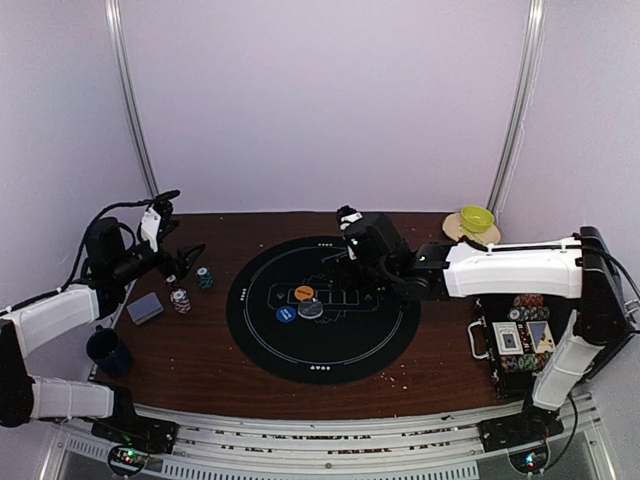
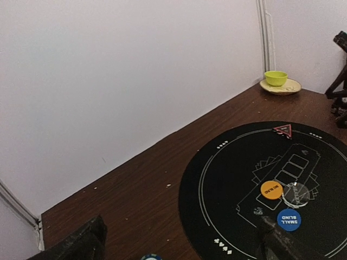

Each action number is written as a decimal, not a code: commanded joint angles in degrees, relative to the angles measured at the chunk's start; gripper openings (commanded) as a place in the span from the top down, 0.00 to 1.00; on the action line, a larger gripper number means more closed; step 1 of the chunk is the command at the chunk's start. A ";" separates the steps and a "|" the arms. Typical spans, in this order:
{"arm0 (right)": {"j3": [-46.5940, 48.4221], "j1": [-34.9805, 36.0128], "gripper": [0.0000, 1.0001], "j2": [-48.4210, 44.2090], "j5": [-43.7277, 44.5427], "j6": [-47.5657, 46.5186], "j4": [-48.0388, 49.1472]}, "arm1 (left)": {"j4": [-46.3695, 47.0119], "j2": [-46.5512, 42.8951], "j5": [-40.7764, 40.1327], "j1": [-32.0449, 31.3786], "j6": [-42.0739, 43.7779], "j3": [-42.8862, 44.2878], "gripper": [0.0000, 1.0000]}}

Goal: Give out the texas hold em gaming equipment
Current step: Pick up the dealer button from the poker table mat.

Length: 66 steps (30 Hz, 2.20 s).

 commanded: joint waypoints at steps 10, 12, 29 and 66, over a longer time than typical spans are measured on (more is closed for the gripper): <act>-8.34 0.52 0.00 -6.51 7.91 5.58 -3.81 | -11.96 8.94 -2.21 -17.50 5.81 9.52 0.02; -11.90 0.43 0.00 -8.69 9.40 6.40 -3.51 | -14.70 12.20 -5.58 -22.41 7.12 11.13 0.02; -26.79 -6.65 0.00 -25.35 12.85 10.67 0.62 | -29.49 43.32 -13.58 -37.94 5.21 35.62 0.02; -27.56 -6.65 0.00 -28.01 12.36 9.62 1.36 | -35.51 56.15 -18.86 -39.61 2.63 43.01 0.19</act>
